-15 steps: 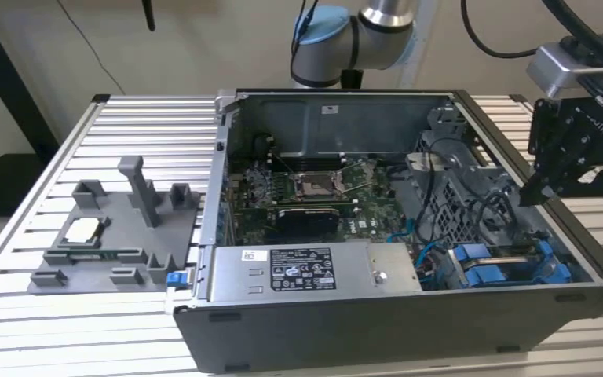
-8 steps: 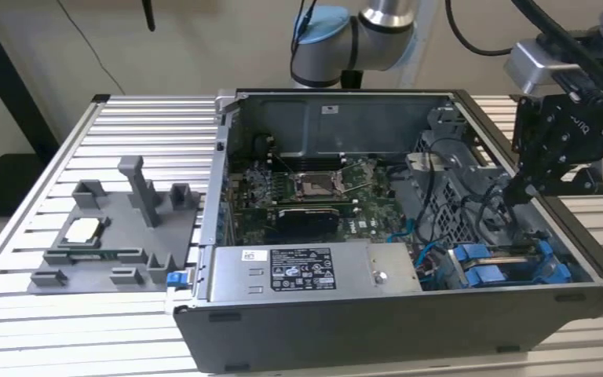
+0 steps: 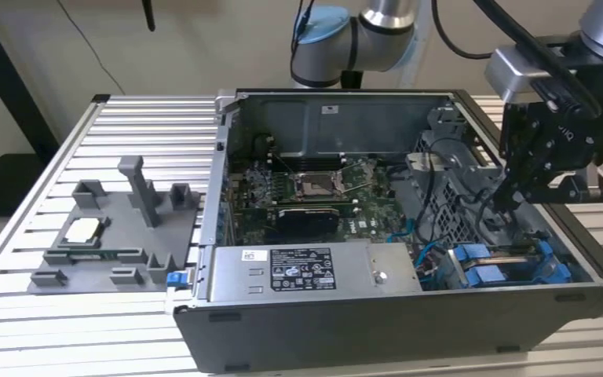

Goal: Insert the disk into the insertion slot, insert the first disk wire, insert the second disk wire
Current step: 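Insert the second disk wire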

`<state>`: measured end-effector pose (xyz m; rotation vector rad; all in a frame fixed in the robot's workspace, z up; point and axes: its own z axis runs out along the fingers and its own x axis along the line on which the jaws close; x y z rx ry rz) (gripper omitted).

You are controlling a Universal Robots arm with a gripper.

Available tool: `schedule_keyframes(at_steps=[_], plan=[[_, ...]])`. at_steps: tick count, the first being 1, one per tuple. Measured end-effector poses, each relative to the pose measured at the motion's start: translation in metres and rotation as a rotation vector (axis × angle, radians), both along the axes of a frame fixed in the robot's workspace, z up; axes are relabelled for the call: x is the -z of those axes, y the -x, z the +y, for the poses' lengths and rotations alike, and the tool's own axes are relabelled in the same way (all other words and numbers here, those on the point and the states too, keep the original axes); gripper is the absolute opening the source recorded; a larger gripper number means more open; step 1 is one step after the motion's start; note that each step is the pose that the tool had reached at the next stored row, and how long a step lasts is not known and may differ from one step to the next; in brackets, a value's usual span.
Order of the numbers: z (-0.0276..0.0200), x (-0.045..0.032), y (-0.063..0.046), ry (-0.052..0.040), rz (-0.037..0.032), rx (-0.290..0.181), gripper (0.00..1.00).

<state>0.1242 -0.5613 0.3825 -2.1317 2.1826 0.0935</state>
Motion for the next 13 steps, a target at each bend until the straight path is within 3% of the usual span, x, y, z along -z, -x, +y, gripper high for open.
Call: schedule_keyframes(at_steps=[4, 13], plan=[[-0.0078, 0.0003, 0.0016, -0.0001, -0.0014, -0.003, 0.16], [-0.0085, 0.0005, 0.0019, 0.0026, -0.0012, -0.004, 0.16]])
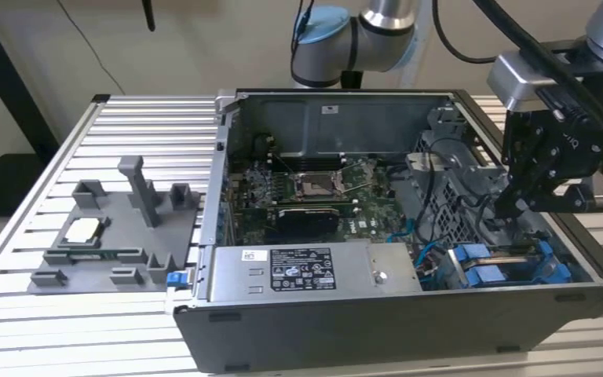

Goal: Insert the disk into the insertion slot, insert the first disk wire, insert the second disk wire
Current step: 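Insert the second disk wire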

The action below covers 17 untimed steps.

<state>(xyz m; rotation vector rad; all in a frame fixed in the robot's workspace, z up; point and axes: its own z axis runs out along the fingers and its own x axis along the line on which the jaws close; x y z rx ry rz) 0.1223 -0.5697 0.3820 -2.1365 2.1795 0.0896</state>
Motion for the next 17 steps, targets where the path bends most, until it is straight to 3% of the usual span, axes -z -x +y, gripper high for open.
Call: schedule_keyframes(at_steps=[4, 6, 10, 15, 17], plan=[[-0.0019, 0.0022, 0.000, 0.0034, -0.0025, 0.000, 0.16], [-0.0039, 0.0045, 0.001, 0.0033, -0.0078, 0.000, 0.16], [-0.0064, 0.0088, 0.003, 0.0034, -0.0289, 0.000, 0.16], [-0.0072, 0.0157, 0.007, 0.0045, -0.0618, 0.009, 0.16], [-0.0072, 0.0183, 0.007, 0.0046, -0.0701, 0.014, 0.16]])
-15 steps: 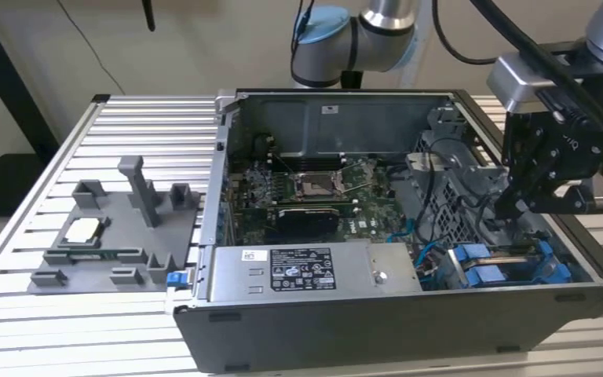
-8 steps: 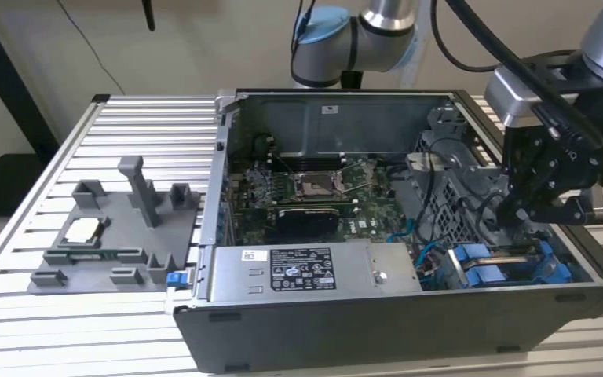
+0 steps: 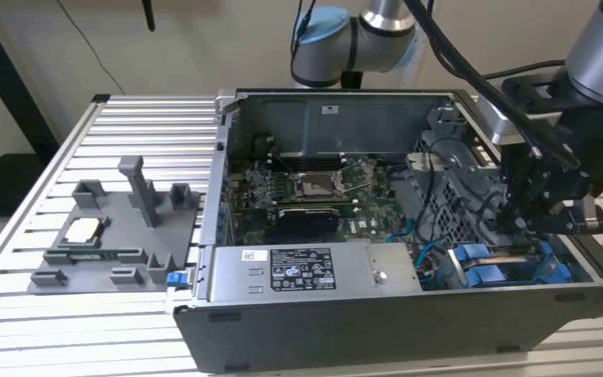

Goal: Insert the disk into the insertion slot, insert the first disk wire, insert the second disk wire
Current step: 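Insert the second disk wire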

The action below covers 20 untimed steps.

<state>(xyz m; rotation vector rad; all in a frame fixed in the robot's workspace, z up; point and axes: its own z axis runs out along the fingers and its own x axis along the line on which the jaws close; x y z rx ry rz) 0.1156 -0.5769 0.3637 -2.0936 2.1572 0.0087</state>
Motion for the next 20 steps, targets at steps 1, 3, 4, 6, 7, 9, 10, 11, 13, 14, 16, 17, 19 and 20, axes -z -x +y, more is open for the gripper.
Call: schedule_keyframes(at_steps=[1, 3, 4, 6, 7, 9, 10, 11, 13, 14, 16, 17, 19, 20], plan=[[0.0000, 0.0013, 0.000, 0.0000, -0.0034, 0.003, 0.16], [0.0000, 0.0036, 0.000, 0.0002, -0.0108, 0.007, 0.16], [0.0000, 0.0048, 0.000, 0.0005, -0.0142, 0.008, 0.16], [0.0000, 0.0074, 0.000, 0.0011, -0.0199, 0.010, 0.16], [0.0000, 0.0086, 0.000, 0.0014, -0.0226, 0.011, 0.16], [0.0000, 0.0109, 0.000, 0.0021, -0.0286, 0.013, 0.16], [0.0000, 0.0119, 0.000, 0.0023, -0.0312, 0.013, 0.16], [0.0000, 0.0132, 0.000, 0.0023, -0.0341, 0.013, 0.16], [0.0000, 0.0152, -0.001, 0.0030, -0.0396, 0.013, 0.16], [0.0000, 0.0160, -0.001, 0.0036, -0.0427, 0.013, 0.16], [0.0000, 0.0176, -0.001, 0.0063, -0.0484, 0.013, 0.16], [0.0000, 0.0183, -0.002, 0.0077, -0.0505, 0.013, 0.16], [0.0000, 0.0191, -0.002, 0.0128, -0.0534, 0.013, 0.16], [0.0000, 0.0193, -0.002, 0.0166, -0.0537, 0.013, 0.16]])
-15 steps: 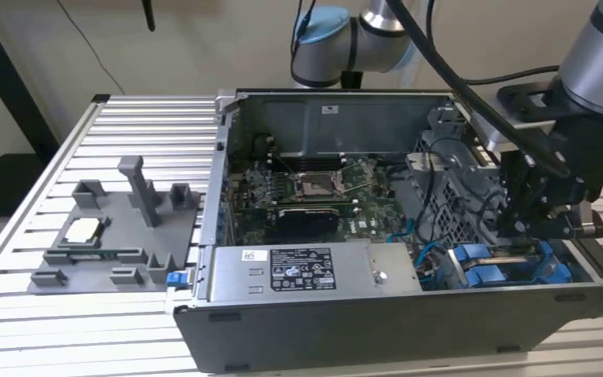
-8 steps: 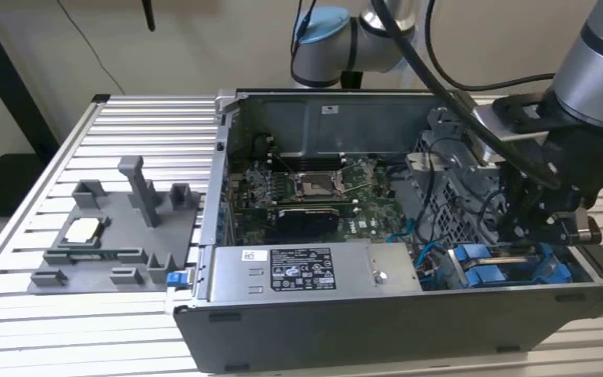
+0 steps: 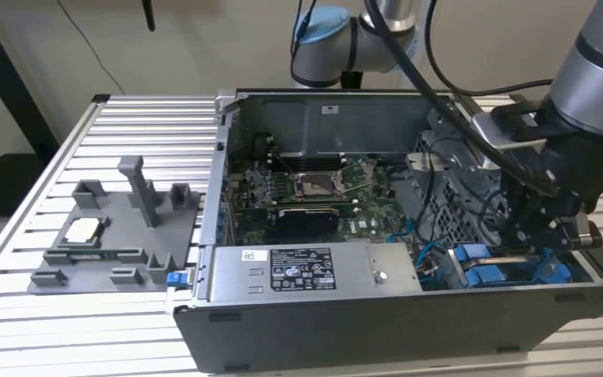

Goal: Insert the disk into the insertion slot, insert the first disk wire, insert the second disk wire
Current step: 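Insert the second disk wire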

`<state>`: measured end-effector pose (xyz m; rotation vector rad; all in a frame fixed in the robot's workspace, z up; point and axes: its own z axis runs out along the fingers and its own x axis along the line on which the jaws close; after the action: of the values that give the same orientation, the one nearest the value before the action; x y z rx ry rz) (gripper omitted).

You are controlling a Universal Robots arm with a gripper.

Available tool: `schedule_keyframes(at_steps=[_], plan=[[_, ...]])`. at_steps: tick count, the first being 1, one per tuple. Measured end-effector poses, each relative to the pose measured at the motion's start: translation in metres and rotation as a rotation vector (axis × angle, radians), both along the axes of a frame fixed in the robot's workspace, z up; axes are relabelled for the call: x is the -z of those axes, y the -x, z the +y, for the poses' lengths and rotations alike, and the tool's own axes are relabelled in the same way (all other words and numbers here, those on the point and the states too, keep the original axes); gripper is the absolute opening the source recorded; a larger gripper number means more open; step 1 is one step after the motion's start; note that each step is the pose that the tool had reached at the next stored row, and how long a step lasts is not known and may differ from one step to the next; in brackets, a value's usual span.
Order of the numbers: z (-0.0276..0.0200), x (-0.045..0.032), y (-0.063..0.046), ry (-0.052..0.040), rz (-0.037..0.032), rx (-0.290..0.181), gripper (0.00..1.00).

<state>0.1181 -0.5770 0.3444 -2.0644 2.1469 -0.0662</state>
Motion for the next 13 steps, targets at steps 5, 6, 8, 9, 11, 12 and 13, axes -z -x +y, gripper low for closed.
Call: schedule_keyframes(at_steps=[5, 6, 8, 9, 11, 12, 13], plan=[[0.0001, 0.0007, -0.0002, 0.0060, -0.0018, 0.000, 0.16], [0.0001, 0.0008, -0.0001, 0.0060, -0.0021, 0.000, 0.16], [0.0000, 0.0012, -0.0001, 0.0053, -0.0027, 0.000, 0.16], [0.0001, 0.0013, -0.0001, 0.0050, -0.0030, 0.000, 0.16], [0.0002, 0.0017, -0.0001, 0.0043, -0.0035, 0.000, 0.16], [0.0004, 0.0020, -0.0001, 0.0038, -0.0037, 0.000, 0.16], [0.0006, 0.0022, -0.0001, 0.0036, -0.0039, 0.000, 0.16]])
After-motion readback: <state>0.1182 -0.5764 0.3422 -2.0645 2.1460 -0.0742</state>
